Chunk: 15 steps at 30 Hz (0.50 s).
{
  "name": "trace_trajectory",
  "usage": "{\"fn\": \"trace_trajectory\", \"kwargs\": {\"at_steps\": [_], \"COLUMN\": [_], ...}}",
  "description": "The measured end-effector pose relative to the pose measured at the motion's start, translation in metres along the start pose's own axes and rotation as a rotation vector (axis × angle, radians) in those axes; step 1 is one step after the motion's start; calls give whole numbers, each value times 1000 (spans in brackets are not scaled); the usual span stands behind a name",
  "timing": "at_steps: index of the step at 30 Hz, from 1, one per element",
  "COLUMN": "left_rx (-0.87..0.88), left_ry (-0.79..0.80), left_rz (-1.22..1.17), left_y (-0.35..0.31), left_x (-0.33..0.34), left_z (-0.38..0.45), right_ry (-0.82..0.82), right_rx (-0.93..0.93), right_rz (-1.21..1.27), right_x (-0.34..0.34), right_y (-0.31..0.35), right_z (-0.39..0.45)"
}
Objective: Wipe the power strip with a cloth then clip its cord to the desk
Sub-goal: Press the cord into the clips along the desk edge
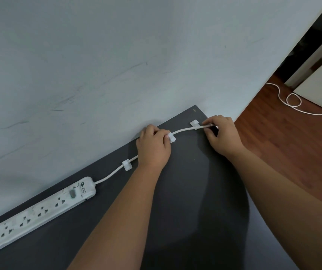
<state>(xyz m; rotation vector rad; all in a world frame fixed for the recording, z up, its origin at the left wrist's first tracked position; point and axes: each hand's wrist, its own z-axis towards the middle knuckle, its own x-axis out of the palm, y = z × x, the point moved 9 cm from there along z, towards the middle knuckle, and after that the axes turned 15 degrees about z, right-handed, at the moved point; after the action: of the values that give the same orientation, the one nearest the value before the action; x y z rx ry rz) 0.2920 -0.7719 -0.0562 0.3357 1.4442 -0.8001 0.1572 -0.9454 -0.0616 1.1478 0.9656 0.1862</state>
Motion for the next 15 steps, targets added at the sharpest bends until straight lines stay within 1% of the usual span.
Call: {"fn": "trace_trajectory", "kwargs": {"at_steps": [2,3,6,8,11,15], "left_rx": [20,43,123,152,149,111], "left_ry": [6,12,141,230,282,325], "left_rz": [91,90,6,0,-3,-88], "left_y": [-10,-19,-54,-72,-79,-77], "left_x": [-9,-13,-7,6,21,29], "left_z": [8,14,32,39,47,53], "right_ry": [-15,-24,-69,-108,-131,-163], "right_rx": [-5,-11,-50,-53,-15,22], "right_rz": [16,14,33,62,83,113], "right_x": [-1,-2,-5,-10,-12,-16], "right_y": [-2,-3,-2,-1,-6,-9], "right_z": [1,0,-1,-2,-1,-1]}}
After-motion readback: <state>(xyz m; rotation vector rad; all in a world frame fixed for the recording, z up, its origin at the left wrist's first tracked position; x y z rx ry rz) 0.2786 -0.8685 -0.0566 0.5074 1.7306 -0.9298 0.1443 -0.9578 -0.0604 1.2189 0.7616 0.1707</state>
